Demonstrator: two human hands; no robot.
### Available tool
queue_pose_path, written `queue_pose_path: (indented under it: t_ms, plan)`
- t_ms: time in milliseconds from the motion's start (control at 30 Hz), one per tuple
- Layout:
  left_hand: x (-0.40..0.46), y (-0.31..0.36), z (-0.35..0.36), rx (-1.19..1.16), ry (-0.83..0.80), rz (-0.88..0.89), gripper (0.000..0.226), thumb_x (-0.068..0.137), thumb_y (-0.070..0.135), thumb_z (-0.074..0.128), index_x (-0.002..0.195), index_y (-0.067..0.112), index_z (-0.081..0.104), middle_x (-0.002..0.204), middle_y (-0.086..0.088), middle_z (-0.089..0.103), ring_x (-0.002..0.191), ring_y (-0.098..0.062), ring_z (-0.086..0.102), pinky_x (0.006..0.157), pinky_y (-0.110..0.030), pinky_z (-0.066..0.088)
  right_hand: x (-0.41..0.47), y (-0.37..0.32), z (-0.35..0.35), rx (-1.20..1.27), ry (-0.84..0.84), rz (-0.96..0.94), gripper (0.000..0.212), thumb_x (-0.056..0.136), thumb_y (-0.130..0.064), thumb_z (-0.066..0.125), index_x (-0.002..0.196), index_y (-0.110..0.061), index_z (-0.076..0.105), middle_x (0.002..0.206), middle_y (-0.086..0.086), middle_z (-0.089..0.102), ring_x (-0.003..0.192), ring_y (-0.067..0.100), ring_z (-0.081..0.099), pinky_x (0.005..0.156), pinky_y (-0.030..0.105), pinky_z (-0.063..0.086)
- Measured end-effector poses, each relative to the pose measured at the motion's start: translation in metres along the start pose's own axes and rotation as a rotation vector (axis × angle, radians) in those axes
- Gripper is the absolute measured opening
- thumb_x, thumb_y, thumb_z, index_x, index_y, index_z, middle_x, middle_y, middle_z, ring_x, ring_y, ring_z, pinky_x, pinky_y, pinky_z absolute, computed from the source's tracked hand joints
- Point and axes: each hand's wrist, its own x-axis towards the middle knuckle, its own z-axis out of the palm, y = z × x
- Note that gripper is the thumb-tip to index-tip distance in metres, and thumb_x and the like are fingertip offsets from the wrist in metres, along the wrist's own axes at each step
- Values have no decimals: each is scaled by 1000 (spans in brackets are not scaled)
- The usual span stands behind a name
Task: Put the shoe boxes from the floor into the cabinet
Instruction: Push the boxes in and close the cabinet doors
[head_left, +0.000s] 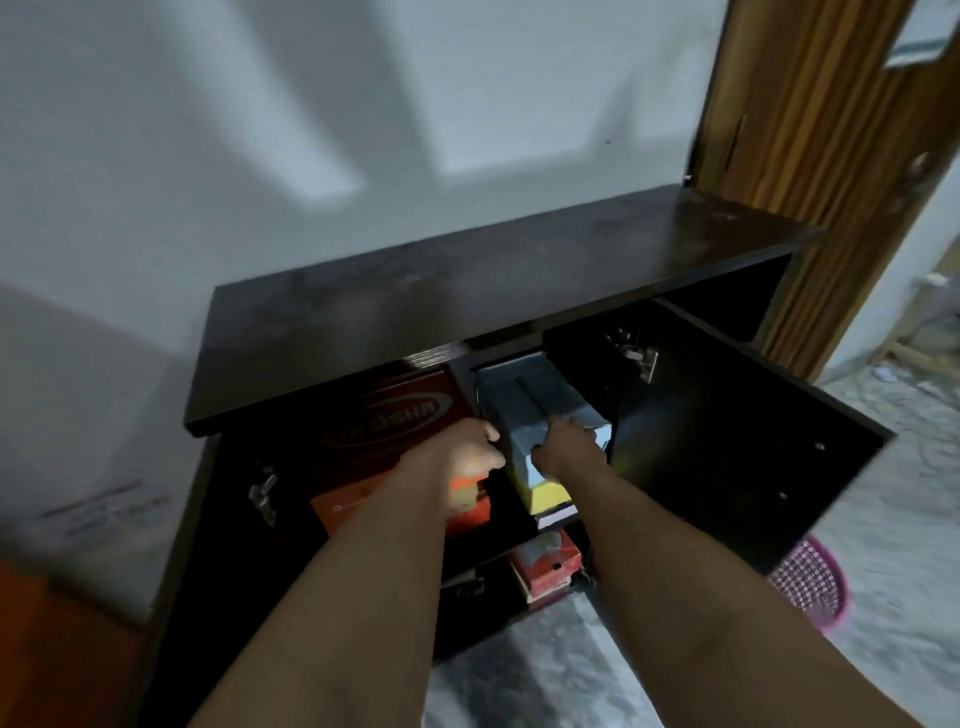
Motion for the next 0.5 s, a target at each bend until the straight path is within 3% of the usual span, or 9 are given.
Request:
queue_pose_path:
  t_ms: [133,233,400,433,500]
  plan:
    - [-84,16,-57,217,141,232,47,92,25,64,139,18,60,137,-3,62,123,-24,61,101,-32,49,-77,-42,-19,-17,30,6,48,93,-32,61,135,-11,58,131,14,61,120,36,61,90,41,52]
    - [-136,8,-100,293,303,319,39,95,24,59,134,21,62,136,-3,63,121,-25,60,104,-40,49,-121,-84,-34,-30,-4,-40,42,93,-29,59,129,-8,65,126,14,69,114,35,66,86,37,55]
    - [-175,-34,-157,404,412,221,41,96,21,53,136,20,59,140,-7,60,125,-30,58,104,-42,47,-202,-156,-49,155,-46,-215,36,95,-22,62,124,-3,69,125,16,70,119,35,64,83,30,49]
    - [-177,-44,-164,416,424,199,45,95,21,53,140,21,57,145,-8,57,130,-31,55,107,-43,45,-215,-169,-47,177,-77,-251,36,96,-23,63,124,-1,68,124,17,70,118,35,65,87,31,52]
    - [-177,-60,-177,429,422,141,48,94,22,53,142,17,55,149,-10,54,134,-32,53,110,-42,44,-239,-196,-38,174,-138,-326,41,97,-35,63,122,-4,70,120,18,72,109,38,69,93,46,59]
